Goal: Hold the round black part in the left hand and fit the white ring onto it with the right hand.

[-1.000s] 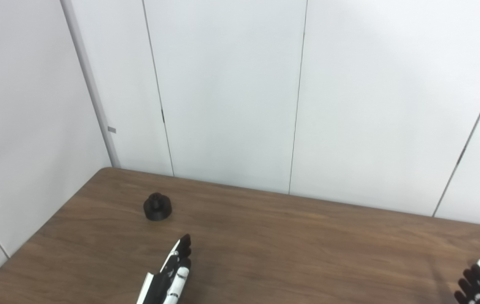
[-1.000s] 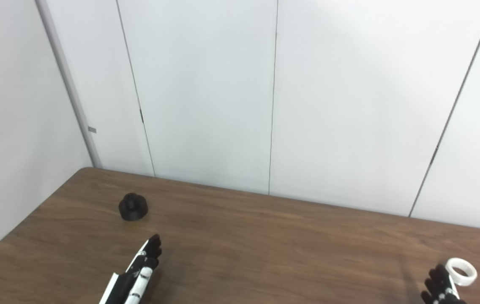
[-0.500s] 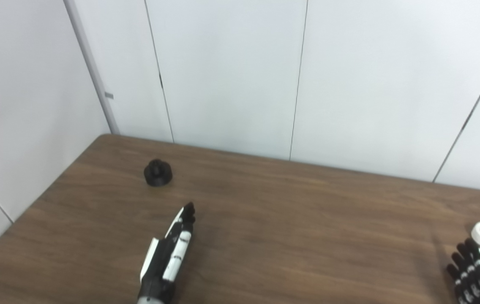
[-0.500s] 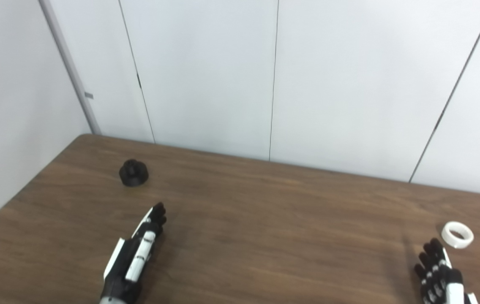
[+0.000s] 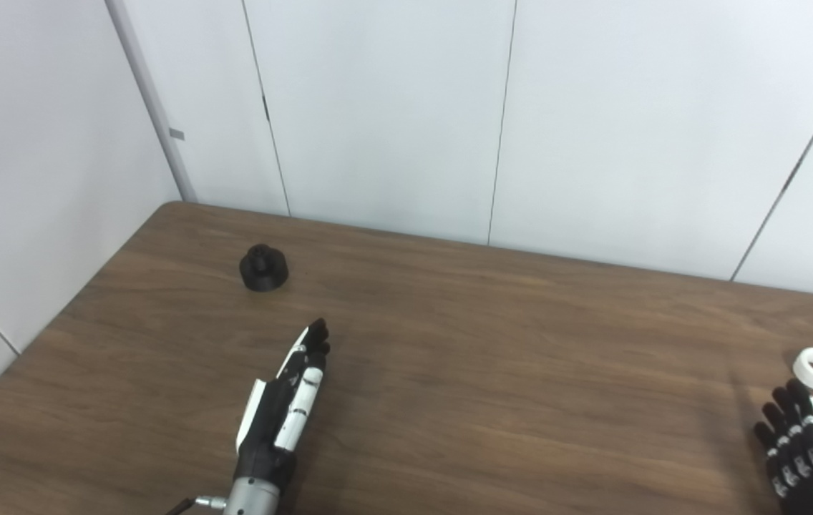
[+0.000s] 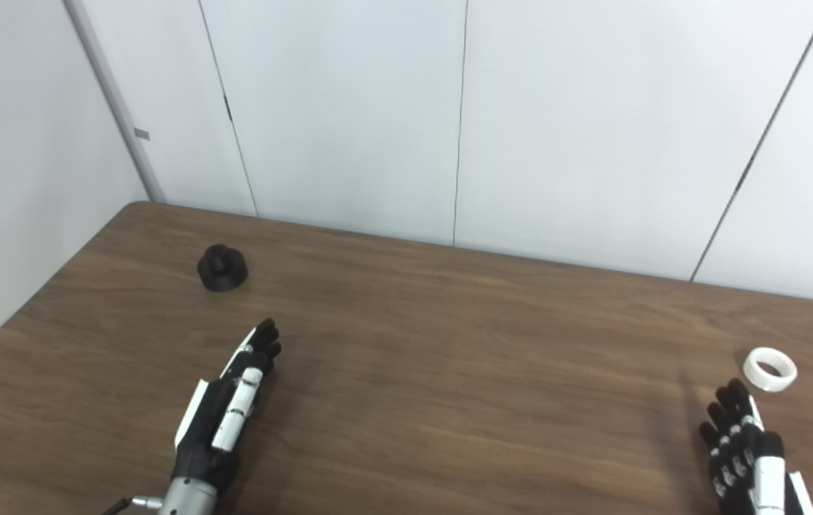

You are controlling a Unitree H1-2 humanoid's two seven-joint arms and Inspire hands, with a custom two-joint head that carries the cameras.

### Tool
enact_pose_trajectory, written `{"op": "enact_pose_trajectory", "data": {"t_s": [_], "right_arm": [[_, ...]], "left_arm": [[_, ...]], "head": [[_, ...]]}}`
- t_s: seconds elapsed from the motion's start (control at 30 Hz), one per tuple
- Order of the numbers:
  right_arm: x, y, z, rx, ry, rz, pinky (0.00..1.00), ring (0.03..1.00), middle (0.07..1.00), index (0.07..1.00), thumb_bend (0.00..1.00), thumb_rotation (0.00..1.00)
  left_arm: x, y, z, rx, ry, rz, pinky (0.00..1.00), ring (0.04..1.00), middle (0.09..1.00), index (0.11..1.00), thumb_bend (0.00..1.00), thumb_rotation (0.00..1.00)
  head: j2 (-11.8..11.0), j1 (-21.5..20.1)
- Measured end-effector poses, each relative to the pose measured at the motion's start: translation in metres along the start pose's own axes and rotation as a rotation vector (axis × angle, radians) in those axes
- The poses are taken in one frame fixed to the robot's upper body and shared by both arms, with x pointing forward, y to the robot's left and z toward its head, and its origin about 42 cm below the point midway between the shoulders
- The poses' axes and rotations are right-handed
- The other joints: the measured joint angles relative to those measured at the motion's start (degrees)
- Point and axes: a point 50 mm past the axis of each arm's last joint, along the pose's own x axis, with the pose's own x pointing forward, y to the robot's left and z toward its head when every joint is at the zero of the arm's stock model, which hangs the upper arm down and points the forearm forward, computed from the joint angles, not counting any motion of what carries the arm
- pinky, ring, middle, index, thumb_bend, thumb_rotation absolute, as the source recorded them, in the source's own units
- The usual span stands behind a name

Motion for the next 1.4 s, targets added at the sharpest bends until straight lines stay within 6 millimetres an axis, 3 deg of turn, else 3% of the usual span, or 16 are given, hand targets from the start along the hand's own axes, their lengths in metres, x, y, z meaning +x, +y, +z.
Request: {"op": "enact_pose_trajectory", "data": {"t_s": [0.03, 0.17, 0.33, 0.5, 0.7, 0.9, 1.17, 1.4], "right_arm": [[0.000, 0.000, 0.000, 0.000, 0.000, 0.000, 1.00, 1.000, 1.000, 0.996, 0.60, 1.00], [0.000, 0.001, 0.000, -0.001, -0.001, 0.002, 1.00, 1.000, 1.000, 1.000, 0.61, 1.00], [0.000, 0.000, 0.000, 0.000, -0.007, 0.000, 1.00, 1.000, 1.000, 0.997, 0.60, 1.00], [-0.001, -0.002, 0.001, 0.004, -0.013, -0.006, 1.00, 1.000, 1.000, 0.990, 0.61, 1.00], [-0.001, -0.003, 0.000, 0.002, -0.014, -0.006, 1.00, 1.000, 1.000, 0.991, 0.61, 1.00], [-0.001, -0.004, 0.000, 0.002, -0.013, -0.006, 1.00, 1.000, 0.998, 0.989, 0.60, 1.00], [-0.001, -0.004, 0.000, 0.000, -0.013, -0.008, 1.00, 1.000, 1.000, 0.992, 0.61, 1.00], [-0.002, -0.005, -0.001, 0.000, -0.013, -0.012, 1.00, 1.000, 0.999, 0.988, 0.60, 1.00]], "left_arm": [[0.000, 0.000, 0.000, 0.014, 0.004, -0.001, 0.99, 0.966, 0.968, 0.981, 0.50, 0.61], [0.000, 0.000, 0.004, 0.177, -0.015, 0.048, 0.88, 0.889, 0.894, 0.922, 0.64, 0.30], [0.001, 0.008, 0.015, 0.322, -0.040, 0.134, 0.87, 0.887, 0.883, 0.904, 0.75, 0.16], [0.008, 0.011, 0.036, 0.494, -0.068, 0.227, 0.91, 0.910, 0.897, 0.895, 0.85, 0.23], [0.028, 0.020, 0.055, 0.610, -0.059, 0.313, 0.89, 0.922, 0.921, 0.899, 0.86, 0.32], [0.044, 0.041, 0.069, 0.671, -0.065, 0.372, 0.92, 0.944, 0.930, 0.891, 0.85, 0.31], [0.066, 0.053, 0.064, 0.755, -0.029, 0.411, 0.91, 0.953, 0.928, 0.872, 0.86, 0.29], [0.089, 0.067, 0.064, 0.881, 0.031, 0.457, 0.99, 0.970, 0.932, 0.865, 0.88, 0.40]], "head": [[-0.18, 0.00], [-0.88, 0.17], [-1.14, 0.09], [-1.50, 0.09], [-1.85, 0.18], [-1.94, 0.09], [-2.11, -0.17], [-2.29, -0.35]]}}
